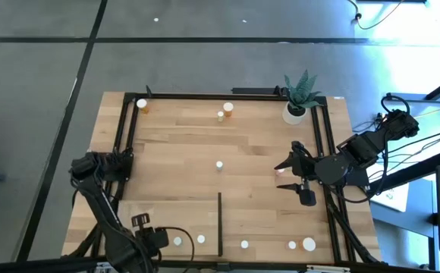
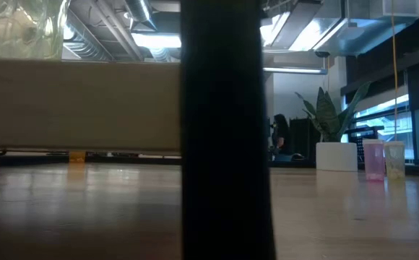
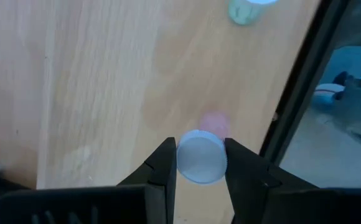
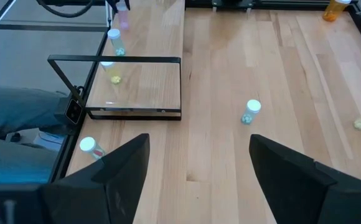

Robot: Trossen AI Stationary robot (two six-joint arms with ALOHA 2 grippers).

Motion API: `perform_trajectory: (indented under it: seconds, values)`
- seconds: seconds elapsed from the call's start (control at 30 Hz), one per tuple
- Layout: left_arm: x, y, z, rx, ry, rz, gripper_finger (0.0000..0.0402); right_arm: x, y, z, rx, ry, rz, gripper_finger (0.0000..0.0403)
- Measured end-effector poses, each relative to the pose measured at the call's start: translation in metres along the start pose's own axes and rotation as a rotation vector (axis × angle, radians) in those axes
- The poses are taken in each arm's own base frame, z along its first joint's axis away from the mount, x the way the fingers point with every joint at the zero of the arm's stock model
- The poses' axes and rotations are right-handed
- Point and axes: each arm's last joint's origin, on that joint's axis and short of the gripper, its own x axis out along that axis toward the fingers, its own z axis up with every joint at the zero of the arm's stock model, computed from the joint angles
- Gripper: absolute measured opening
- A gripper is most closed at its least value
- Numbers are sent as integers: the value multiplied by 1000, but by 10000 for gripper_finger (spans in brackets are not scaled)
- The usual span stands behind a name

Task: Pick and place medicine bottles onto shelf by color
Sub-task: Put the left pink pill bottle on the shelf

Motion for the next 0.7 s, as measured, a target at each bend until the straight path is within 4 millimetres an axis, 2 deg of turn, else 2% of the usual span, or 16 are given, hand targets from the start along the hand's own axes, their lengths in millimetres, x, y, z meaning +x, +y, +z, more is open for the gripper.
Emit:
perform_trajectory:
  seconds: [0.2, 0.7]
  values:
    - [7, 2, -2, 3, 7, 25, 94, 0, 0, 0, -1, 0, 0, 277]
    - [7, 1, -1, -3, 8, 16, 99, 0, 0, 0, 2, 0, 0, 277]
